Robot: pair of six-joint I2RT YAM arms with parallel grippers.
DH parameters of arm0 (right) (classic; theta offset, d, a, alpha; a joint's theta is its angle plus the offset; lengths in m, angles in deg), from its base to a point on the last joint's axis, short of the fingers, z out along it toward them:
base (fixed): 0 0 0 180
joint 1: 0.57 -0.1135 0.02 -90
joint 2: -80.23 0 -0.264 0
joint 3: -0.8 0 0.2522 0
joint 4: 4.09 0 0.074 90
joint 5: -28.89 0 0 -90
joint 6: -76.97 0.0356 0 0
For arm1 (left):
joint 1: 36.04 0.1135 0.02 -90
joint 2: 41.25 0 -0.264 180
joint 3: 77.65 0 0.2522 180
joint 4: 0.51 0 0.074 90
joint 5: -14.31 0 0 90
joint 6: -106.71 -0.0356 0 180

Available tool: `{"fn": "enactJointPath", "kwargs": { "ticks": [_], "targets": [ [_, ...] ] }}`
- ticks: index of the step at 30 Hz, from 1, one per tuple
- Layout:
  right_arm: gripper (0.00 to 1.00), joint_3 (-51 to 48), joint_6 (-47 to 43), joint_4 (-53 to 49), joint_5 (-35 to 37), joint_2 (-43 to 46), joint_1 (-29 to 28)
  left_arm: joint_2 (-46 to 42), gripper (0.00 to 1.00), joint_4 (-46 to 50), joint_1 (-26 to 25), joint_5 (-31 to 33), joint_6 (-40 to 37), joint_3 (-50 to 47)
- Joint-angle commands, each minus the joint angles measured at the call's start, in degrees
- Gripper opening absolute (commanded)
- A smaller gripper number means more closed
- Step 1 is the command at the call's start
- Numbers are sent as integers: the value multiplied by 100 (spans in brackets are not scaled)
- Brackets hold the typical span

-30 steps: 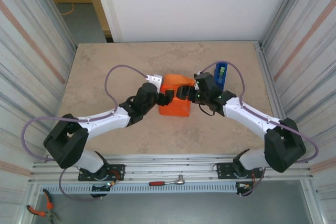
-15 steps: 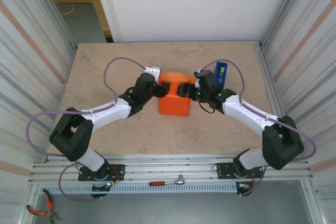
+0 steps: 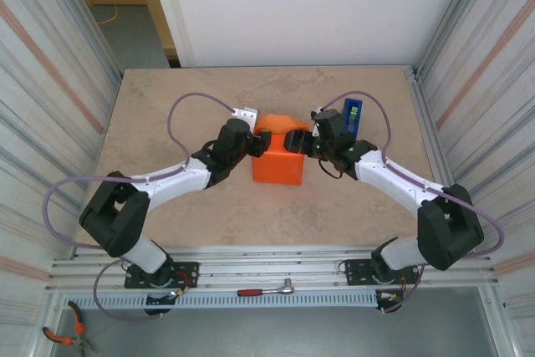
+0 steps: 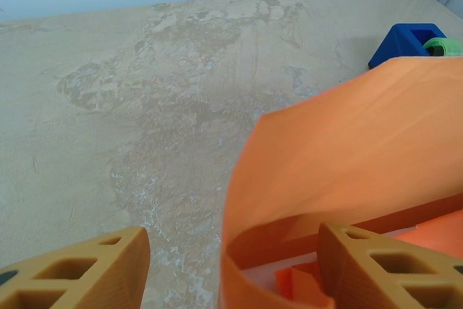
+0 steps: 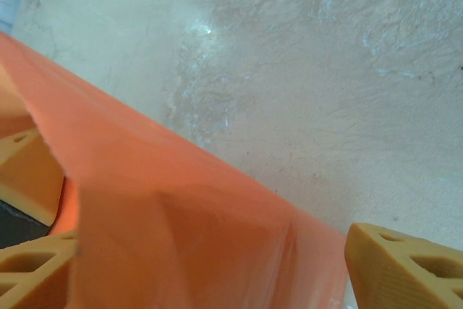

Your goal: Wrap the gift box in paper

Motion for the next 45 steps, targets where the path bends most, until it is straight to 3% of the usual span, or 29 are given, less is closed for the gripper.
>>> {"fn": "enactJointPath", "kwargs": {
  "ticks": [1,9,12,18,22,34,41,45],
  "targets": [
    [76,54,-185,197,222,54,20,163,63,385,-20,162,-42,-136],
    [60,-55,-229,417,409,-260,-127,129,56,384,-28,139,1,-158],
    [48,-72,-252,491,521,-371,-248,121,47,376,-42,118,11,-143],
    [17,68,-308,360,744,-479,-568,7,15,417,-142,148,19,-148],
    [9,132,-283,229,814,-385,-744,-182,0,479,-228,146,24,-199],
    [3,206,-90,-179,819,181,-964,-1341,0,804,-485,223,417,-598],
    [2,-107,-11,3,875,79,-998,-1351,0,588,-532,298,661,-996],
    [2,-325,-19,101,929,11,-989,-1466,28,525,-530,369,570,-1063]
  ]
}}
